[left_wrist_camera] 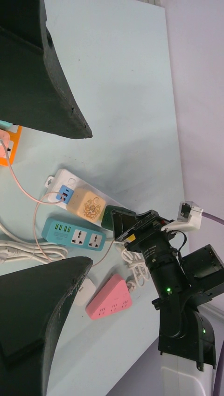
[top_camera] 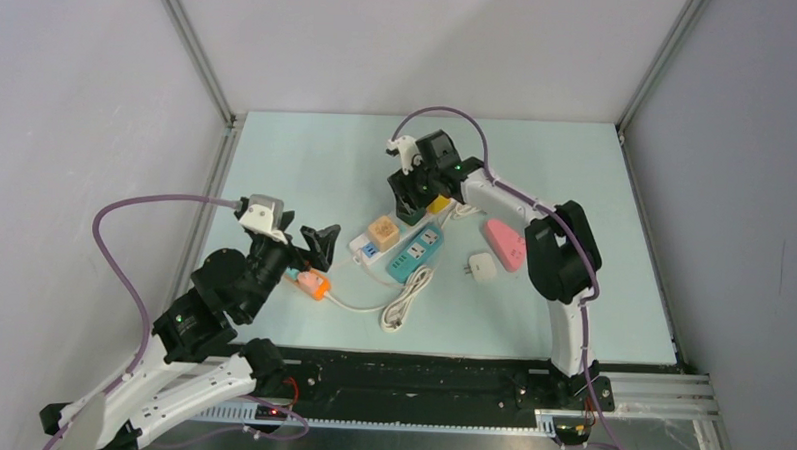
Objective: Insert the plug
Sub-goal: Insert the plug into the socket.
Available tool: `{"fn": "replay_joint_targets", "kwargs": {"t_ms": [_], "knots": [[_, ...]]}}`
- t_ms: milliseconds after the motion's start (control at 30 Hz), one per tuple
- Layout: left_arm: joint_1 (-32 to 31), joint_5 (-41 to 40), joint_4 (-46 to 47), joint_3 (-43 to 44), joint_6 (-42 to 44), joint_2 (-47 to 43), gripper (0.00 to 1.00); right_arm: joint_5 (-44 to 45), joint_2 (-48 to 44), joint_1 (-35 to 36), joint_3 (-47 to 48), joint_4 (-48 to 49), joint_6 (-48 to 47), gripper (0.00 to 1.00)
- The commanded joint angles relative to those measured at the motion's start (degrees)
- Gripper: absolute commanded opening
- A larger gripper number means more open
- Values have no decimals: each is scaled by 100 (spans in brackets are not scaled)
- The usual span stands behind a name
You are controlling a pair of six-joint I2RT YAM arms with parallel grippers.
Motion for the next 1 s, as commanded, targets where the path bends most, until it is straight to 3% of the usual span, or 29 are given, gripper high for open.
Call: {"fn": "replay_joint_targets", "kwargs": {"t_ms": [0, 300, 567, 967], "knots": [[12, -157, 70, -61, 5, -27, 100, -39, -299, 74, -202, 366, -275, 0], [8, -164, 74, -80, -8, -57, 100, 404, -559, 259, -984, 1020, -334, 0], [8, -151, 71, -71, -12, -66, 100, 438, -710, 266, -1508, 1549, 258, 0], [11, -172, 72, -88, -21, -71, 100, 665, -499, 290, -1154, 899, 644, 0]]}}
